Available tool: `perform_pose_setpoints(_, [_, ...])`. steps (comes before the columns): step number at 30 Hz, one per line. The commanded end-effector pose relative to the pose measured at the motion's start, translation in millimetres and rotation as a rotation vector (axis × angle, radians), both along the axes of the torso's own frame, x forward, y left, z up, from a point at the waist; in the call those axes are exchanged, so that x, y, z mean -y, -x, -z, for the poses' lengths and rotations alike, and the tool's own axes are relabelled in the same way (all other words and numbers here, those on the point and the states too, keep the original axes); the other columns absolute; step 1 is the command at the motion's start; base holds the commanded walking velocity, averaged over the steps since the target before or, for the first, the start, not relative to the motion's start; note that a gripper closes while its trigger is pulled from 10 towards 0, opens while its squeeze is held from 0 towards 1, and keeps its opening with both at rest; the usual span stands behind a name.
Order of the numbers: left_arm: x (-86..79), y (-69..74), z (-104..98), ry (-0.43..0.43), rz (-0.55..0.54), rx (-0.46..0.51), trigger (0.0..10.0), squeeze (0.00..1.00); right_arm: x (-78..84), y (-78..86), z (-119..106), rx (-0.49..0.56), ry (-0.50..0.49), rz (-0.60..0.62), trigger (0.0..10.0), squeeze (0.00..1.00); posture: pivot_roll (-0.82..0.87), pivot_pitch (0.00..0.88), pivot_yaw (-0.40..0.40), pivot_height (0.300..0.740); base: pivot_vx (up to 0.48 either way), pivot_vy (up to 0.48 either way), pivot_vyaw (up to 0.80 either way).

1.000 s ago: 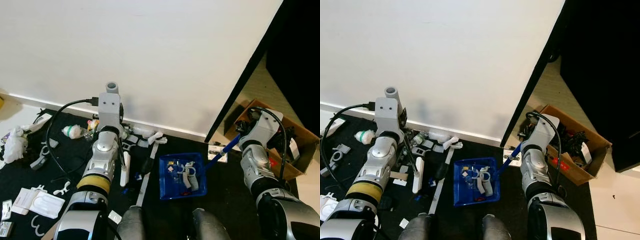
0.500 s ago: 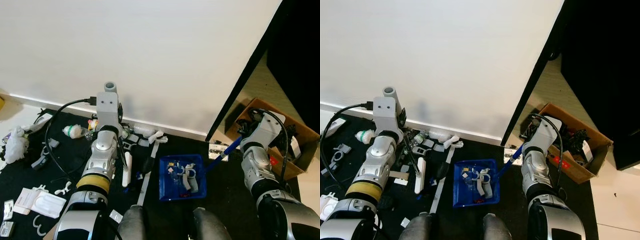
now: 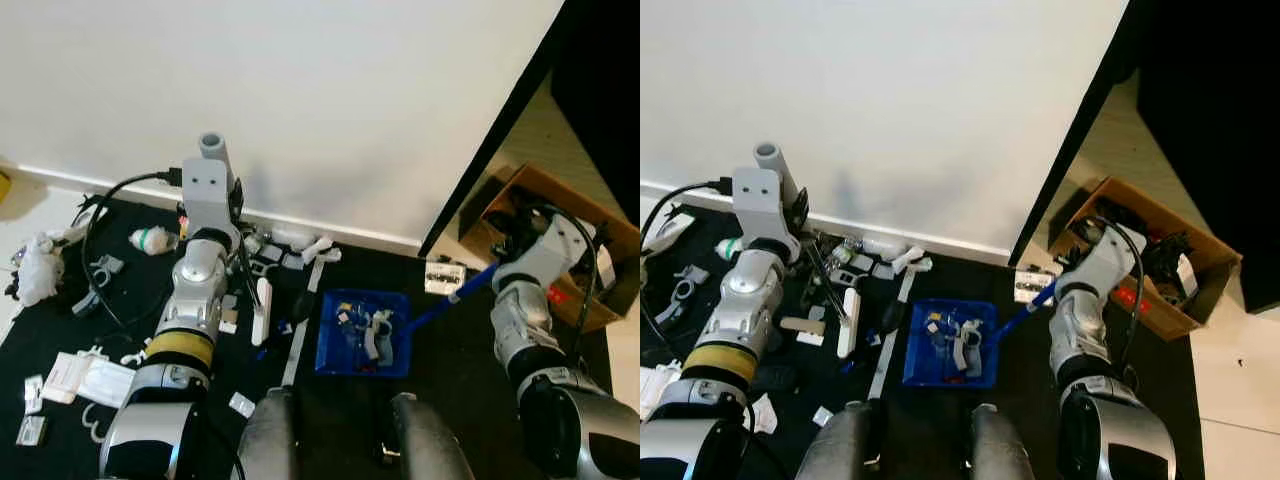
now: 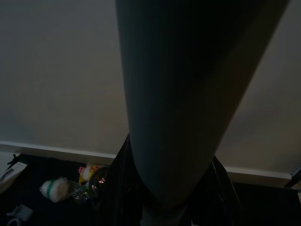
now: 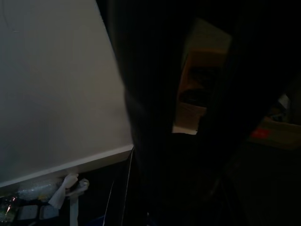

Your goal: Sweep floor

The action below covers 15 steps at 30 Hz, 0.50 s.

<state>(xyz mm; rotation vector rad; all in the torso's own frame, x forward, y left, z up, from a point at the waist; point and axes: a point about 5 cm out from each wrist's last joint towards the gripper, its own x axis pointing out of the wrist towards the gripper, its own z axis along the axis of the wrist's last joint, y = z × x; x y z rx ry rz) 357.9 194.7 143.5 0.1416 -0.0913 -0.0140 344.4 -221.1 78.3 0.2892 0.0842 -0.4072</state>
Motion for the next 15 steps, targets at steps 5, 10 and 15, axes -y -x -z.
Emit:
perform_pose_setpoints(5, [-10.2, -0.6, -7, -0.033, -0.004, 0.026, 10.0, 0.0, 3.0, -6.7, -13, 0.044, 0.015, 0.003, 10.0, 0.0, 0.1, 0.322, 0.006, 0.74, 0.0, 0.0, 0.0])
perform_pose_setpoints(10, [-12.6, -0.3, -12, -0.039, -0.001, 0.043, 10.0, 0.0, -0.4, -14.9, -25, 0.072, 0.035, -0.027, 10.0, 0.0, 0.11, 0.342, -0.001, 0.74, 0.0, 0.0, 0.0])
perform_pose_setpoints(15, [-17.3, 2.3, -11, -0.046, -0.006, 0.043, 10.0, 0.0, -3.8, -17.9, -28, 0.069, 0.07, -0.049, 10.0, 0.0, 0.11, 0.353, -0.009, 0.74, 0.0, 0.0, 0.0])
